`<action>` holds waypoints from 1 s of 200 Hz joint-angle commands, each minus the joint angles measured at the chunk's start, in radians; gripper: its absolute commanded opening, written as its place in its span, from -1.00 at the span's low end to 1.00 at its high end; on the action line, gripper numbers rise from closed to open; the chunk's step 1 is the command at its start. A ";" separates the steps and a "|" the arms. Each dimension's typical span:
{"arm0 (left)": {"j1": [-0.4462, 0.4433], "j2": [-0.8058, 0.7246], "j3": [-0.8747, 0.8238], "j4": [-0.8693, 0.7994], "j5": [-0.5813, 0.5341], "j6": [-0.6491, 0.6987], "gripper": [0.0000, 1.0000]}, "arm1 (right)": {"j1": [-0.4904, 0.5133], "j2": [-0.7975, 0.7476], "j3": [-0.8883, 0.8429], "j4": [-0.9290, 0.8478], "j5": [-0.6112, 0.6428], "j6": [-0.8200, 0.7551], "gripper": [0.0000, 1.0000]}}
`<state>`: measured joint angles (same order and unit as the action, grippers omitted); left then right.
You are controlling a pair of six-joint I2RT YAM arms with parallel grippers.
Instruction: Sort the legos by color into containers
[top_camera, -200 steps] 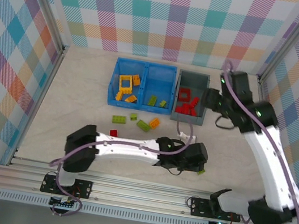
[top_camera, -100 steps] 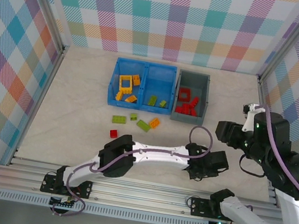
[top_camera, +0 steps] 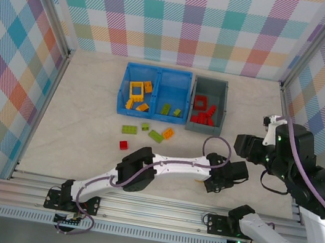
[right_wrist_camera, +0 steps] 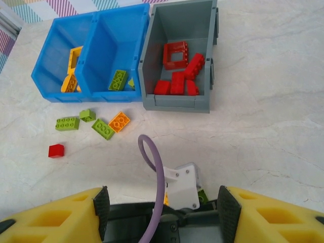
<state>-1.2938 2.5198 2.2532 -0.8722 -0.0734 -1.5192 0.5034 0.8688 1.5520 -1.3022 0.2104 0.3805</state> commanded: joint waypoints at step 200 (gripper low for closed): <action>0.411 -0.563 -0.370 -0.053 -0.213 0.628 -0.61 | 0.093 0.034 -0.170 0.351 -0.298 -0.009 0.04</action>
<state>-1.0164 1.9278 1.9156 -0.8700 -0.3035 -1.1236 0.5312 0.8749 1.4502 -1.1110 -0.0093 0.3687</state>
